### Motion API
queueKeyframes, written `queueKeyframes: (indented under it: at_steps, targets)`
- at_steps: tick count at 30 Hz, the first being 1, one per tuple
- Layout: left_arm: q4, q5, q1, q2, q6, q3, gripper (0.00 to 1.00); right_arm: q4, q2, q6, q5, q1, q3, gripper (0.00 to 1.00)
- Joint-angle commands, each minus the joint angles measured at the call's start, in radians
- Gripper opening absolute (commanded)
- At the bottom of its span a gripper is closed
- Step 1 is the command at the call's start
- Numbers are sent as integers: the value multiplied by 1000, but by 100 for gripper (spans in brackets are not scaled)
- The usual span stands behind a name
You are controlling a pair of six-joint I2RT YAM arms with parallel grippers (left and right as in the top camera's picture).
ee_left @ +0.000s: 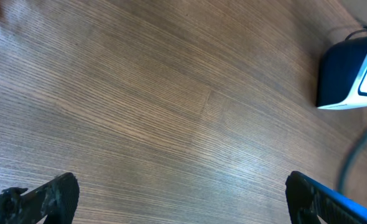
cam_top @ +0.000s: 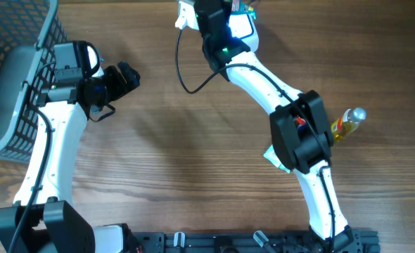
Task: Scan the item barcode
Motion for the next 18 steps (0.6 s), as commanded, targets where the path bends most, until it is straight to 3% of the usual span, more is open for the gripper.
queueKeyframes:
  at_steps: [1, 7, 14, 18]
  targets:
    - [3, -18, 3, -10, 8, 8, 100, -52, 37, 57, -21, -2, 2, 4]
    - [3, -18, 3, -10, 8, 8, 100, -209, 36, 132, -76, 2, 2, 4]
    - [3, -18, 3, -10, 8, 8, 100, -240, 31, 261, -55, 0, 2, 4]
    - [3, -18, 3, -10, 8, 8, 100, -252, -82, 435, -24, -14, 2, 4]
